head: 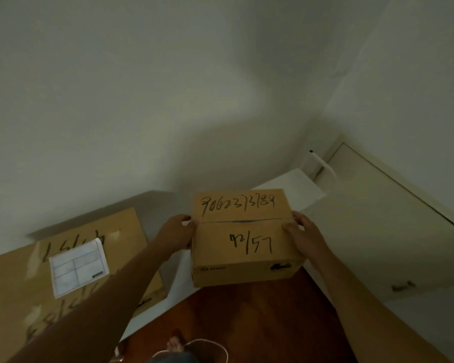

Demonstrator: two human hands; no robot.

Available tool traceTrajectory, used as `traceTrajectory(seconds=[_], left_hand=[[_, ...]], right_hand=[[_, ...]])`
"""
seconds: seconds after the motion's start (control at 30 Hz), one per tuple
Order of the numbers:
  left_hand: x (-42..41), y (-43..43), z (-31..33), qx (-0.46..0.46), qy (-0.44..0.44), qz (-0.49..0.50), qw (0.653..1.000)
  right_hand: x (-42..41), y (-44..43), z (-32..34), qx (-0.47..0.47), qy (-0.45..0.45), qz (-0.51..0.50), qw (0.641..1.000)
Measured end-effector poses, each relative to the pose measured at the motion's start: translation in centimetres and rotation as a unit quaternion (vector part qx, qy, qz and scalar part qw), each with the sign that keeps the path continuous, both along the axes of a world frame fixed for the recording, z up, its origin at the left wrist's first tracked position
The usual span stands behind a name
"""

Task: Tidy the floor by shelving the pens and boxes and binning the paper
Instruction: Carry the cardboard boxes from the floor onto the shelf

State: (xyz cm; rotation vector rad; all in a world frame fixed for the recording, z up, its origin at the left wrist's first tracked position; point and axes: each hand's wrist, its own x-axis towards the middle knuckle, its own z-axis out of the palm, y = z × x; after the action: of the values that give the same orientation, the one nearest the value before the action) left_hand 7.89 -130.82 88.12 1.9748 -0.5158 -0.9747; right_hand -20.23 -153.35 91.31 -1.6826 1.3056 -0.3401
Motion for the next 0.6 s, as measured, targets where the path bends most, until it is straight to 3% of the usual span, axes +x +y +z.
traceTrajectory(seconds=[0.6], left_hand=[[1.3,-9.2,-1.9,-0.054,0.152,0.048,0.986]], right_hand=[[4.4,-15.5,-5.1,-0.054,0.059,0.087,0.993]])
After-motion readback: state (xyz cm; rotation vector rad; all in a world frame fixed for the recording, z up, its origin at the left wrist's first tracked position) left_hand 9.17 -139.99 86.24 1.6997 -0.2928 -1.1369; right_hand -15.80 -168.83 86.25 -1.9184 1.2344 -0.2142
